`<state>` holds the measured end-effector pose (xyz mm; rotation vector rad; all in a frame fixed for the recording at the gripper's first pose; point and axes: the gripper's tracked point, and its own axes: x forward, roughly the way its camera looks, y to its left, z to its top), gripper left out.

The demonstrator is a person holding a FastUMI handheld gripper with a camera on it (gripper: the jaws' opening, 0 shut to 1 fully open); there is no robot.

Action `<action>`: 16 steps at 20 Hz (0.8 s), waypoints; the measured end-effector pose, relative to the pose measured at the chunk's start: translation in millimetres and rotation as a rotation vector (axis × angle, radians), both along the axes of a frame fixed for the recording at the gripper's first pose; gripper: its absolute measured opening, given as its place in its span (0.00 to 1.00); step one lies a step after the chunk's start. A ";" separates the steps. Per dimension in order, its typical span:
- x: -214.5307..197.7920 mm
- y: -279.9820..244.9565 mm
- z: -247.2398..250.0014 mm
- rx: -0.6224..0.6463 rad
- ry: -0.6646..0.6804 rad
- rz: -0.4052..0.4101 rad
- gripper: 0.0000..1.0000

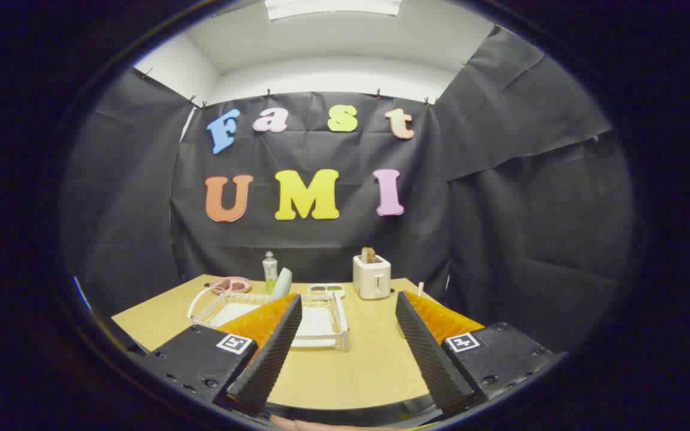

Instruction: Take the plate from the dish rack, then take the spoon from the basket and place it into the plate.

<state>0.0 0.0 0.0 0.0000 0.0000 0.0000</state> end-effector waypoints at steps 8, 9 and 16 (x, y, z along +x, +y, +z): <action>0.8 -2.7 -4.0 0.012 0.018 0.022 1.00; 1.7 -3.1 -4.6 0.014 0.023 0.023 1.00; 15.0 1.4 -9.9 -0.013 0.044 0.026 1.00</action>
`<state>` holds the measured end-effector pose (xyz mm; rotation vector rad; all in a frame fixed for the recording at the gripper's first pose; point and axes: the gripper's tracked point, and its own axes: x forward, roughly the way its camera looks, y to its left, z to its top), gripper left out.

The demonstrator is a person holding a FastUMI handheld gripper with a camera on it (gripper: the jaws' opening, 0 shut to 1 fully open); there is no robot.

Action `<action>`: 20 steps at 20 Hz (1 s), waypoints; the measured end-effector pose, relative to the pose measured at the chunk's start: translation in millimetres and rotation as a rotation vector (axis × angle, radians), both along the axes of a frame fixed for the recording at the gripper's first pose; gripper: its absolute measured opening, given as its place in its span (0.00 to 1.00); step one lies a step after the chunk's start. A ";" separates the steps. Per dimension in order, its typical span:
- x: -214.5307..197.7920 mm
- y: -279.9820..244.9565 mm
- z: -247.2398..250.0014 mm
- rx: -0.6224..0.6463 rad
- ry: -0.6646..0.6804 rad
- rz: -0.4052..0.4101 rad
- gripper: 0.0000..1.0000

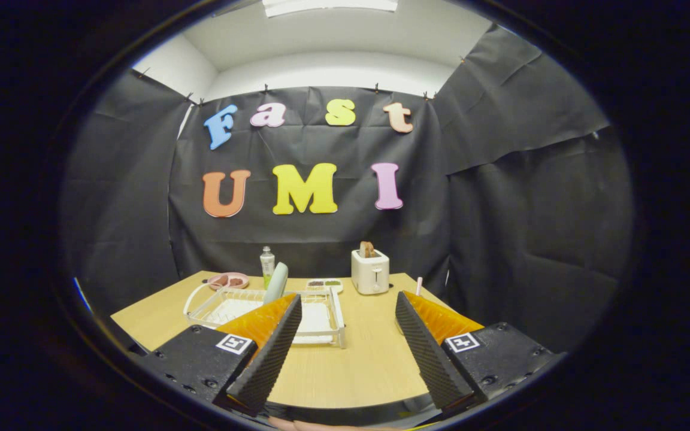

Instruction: Take the plate from the dish rack, then take the spoon from the basket and place it into the plate.

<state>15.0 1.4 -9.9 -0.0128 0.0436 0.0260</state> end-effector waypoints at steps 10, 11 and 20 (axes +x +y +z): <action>100.0 59.3 49.0 -0.145 0.014 -0.009 1.00; 114.6 71.4 53.9 -0.152 0.008 -0.007 1.00; 250.7 165.3 27.5 -0.236 0.295 0.122 0.99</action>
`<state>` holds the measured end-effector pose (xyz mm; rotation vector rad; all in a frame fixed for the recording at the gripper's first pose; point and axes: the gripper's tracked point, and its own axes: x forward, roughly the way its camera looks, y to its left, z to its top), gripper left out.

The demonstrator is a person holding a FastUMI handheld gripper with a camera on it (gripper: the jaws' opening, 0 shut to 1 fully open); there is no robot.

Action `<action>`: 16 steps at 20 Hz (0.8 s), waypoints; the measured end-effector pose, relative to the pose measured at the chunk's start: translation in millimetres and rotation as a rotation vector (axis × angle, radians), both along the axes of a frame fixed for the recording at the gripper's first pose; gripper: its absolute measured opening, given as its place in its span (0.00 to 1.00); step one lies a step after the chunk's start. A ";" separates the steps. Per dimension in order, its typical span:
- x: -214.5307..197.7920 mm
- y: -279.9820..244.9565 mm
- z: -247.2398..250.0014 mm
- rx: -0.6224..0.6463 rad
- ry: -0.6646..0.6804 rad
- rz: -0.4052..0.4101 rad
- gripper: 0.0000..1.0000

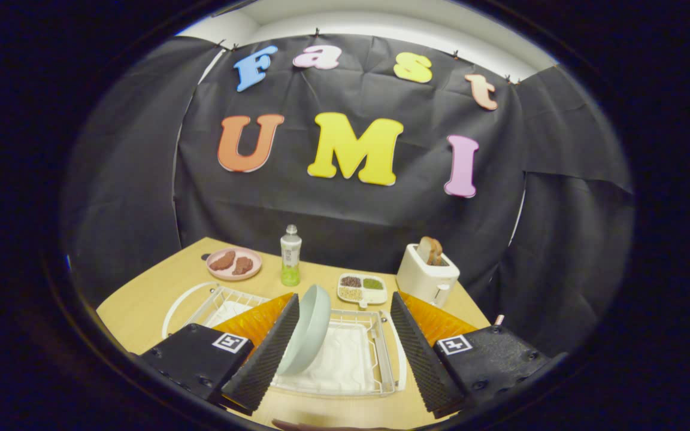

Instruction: Take the plate from the dish rack, then take the spoon from the basket and place it into the plate.

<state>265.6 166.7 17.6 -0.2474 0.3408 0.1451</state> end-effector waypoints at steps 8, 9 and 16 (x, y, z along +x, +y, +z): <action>46.6 35.9 -38.2 -0.075 0.454 -0.014 0.77; 47.2 37.9 -39.7 -0.134 0.501 -0.017 0.70; 56.4 34.2 -55.4 -0.359 0.658 -0.132 0.54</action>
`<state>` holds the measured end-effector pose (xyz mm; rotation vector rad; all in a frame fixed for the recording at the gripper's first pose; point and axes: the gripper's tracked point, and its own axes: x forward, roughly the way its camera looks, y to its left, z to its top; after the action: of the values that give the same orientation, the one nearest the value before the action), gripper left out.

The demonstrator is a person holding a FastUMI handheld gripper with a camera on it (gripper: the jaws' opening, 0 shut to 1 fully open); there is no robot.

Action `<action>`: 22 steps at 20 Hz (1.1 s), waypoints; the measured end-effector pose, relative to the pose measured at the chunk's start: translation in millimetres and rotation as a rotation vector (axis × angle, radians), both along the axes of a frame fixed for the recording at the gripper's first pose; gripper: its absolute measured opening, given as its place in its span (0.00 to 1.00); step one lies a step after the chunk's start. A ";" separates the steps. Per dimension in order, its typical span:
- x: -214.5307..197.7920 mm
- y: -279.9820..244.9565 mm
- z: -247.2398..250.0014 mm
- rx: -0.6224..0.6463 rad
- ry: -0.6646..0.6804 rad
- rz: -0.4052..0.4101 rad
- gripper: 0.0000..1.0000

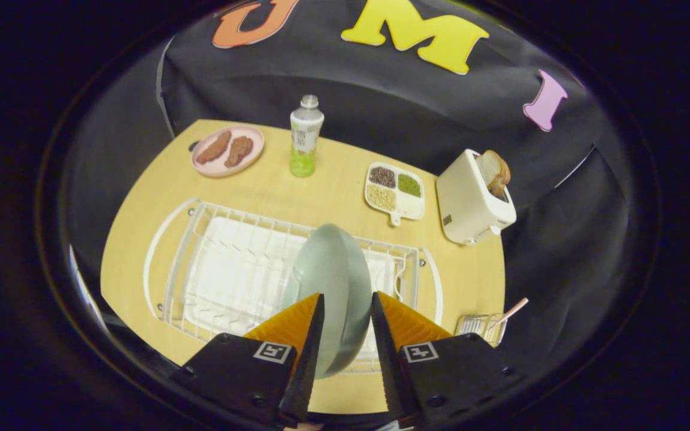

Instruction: Take the plate from the dish rack, then take the spoon from the basket and place it into the plate.

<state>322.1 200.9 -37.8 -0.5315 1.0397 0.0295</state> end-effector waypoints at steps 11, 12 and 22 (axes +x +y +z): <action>-2.3 10.4 7.4 -0.197 -0.123 -0.053 0.22; -4.3 12.5 7.7 -0.207 -0.132 -0.057 0.22; -20.1 3.2 48.5 -0.255 -0.329 -0.105 0.21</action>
<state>301.9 204.0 10.7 -0.6862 0.7502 -0.2783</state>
